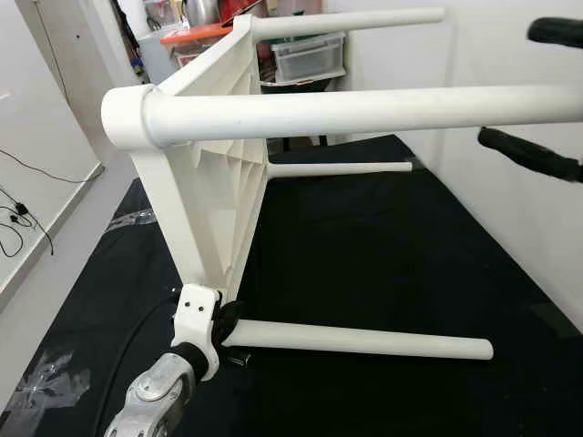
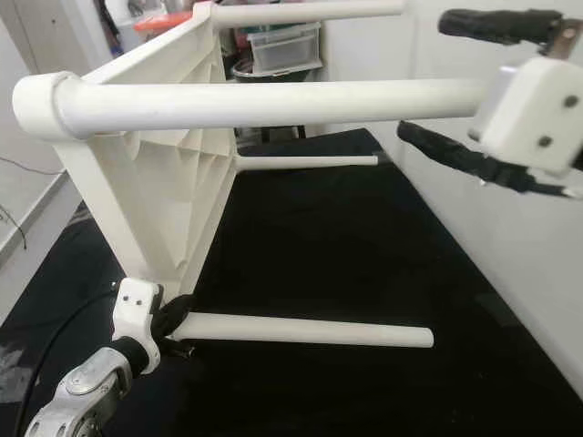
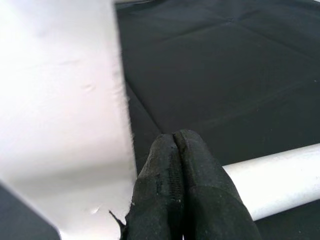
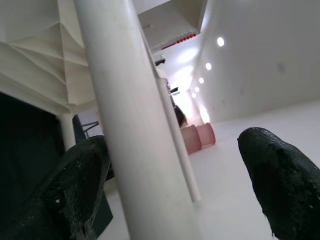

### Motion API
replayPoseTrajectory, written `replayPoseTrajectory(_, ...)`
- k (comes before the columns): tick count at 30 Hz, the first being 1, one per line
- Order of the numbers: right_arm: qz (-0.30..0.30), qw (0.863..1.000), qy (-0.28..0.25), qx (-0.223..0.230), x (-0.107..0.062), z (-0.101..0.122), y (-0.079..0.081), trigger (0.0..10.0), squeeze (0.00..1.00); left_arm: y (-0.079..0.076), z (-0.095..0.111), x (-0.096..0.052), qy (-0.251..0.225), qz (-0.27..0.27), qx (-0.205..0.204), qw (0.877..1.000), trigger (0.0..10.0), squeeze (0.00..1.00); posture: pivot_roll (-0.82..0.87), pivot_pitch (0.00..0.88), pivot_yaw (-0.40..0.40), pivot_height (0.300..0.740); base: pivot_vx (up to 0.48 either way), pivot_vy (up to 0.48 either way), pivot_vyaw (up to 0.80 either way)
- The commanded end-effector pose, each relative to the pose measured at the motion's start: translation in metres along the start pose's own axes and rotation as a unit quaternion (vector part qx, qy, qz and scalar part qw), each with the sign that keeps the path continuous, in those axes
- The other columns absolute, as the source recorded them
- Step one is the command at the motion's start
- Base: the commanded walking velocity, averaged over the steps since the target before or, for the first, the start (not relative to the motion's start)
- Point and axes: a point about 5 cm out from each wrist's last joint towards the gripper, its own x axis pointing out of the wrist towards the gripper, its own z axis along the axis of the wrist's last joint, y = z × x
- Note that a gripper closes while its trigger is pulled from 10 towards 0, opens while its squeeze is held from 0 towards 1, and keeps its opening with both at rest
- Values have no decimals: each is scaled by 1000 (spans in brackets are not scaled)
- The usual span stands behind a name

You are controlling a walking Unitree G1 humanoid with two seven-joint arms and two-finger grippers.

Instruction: Building children table

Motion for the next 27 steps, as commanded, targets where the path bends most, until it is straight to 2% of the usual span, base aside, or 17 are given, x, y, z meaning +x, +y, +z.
replayPoseTrajectory(1,6,1000,-7,-2,6,0,5,9294,0,6,-4,-2,8,17,0,1000,10000,0,-105,2,78,740,0,0,0)
replayPoseTrajectory(2,5,1000,-13,2,9,0,6,0,0,6,-4,-2,8,20,-4,1000,10000,0,-103,2,77,740,0,0,0)
replayPoseTrajectory(8,9,1000,-21,2,20,-2,10,0,0,10,-6,-1,10,26,-17,999,10000,0,-103,7,69,740,0,0,0)
replayPoseTrajectory(16,12,1000,-22,6,23,-4,11,0,0,20,-4,8,7,35,8,999,10000,0,-108,13,64,740,0,0,0)
replayPoseTrajectory(27,18,999,-25,15,24,-3,12,0,0,32,13,36,-11,32,51,998,10000,0,-118,26,73,740,0,0,0)
